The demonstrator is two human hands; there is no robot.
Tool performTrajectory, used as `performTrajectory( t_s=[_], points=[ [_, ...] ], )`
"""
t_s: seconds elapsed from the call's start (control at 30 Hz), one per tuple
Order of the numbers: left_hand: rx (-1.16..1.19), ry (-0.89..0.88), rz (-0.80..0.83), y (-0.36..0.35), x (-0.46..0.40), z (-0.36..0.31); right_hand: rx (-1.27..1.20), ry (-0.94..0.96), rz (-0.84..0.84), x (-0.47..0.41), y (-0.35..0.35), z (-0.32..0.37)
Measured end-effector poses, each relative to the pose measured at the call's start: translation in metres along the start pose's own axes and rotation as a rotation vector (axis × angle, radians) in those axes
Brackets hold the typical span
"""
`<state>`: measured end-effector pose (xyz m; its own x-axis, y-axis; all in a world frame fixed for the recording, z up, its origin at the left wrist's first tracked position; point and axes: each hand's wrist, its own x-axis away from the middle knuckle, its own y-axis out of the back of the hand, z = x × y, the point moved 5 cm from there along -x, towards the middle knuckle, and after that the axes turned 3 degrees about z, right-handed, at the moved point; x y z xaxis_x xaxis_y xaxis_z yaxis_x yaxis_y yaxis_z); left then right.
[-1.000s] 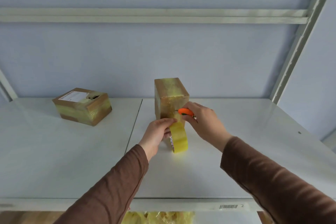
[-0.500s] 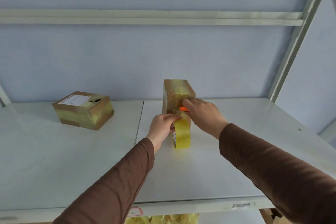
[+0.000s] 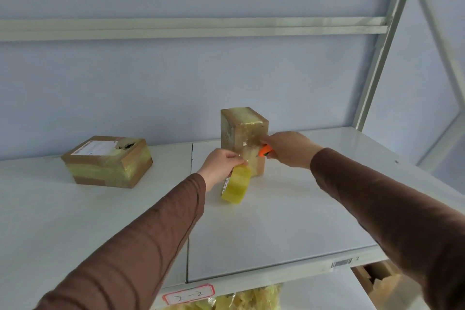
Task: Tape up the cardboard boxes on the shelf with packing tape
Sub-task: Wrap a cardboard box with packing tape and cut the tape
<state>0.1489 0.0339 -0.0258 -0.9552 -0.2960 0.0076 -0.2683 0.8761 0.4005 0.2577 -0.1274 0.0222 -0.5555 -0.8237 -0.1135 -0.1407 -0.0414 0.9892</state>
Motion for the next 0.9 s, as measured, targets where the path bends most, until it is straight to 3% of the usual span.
performTrajectory(
  t_s=[0.07, 0.2, 0.27, 0.4, 0.67, 0.8, 0.9],
  points=[
    [-0.029, -0.04, 0.019, 0.005, 0.003, 0.0, -0.263, -0.035, -0.057, 0.011, 0.006, 0.006],
    [-0.068, -0.2, 0.029, 0.02, 0.027, -0.001, -1.06, -0.138, -0.221, 0.042, 0.002, 0.026],
    [-0.066, -0.273, 0.048, 0.027, 0.045, -0.006, -1.228, -0.133, -0.238, 0.054, -0.002, 0.046],
    [-0.124, -0.329, 0.052, 0.035, 0.075, -0.008, -1.068, 0.002, -0.204, 0.053, -0.006, 0.095],
    [-0.179, -0.312, 0.028, 0.055, 0.106, 0.005, -1.143, 0.189, -0.326, 0.045, -0.018, 0.151],
    [-0.181, -0.296, -0.044, 0.064, 0.116, 0.018, -1.162, 0.185, -0.342, 0.042, -0.026, 0.169],
    [-0.214, -0.288, -0.073, 0.064, 0.121, 0.025, -1.076, 0.067, -0.42, 0.044, -0.036, 0.179]
  ],
)
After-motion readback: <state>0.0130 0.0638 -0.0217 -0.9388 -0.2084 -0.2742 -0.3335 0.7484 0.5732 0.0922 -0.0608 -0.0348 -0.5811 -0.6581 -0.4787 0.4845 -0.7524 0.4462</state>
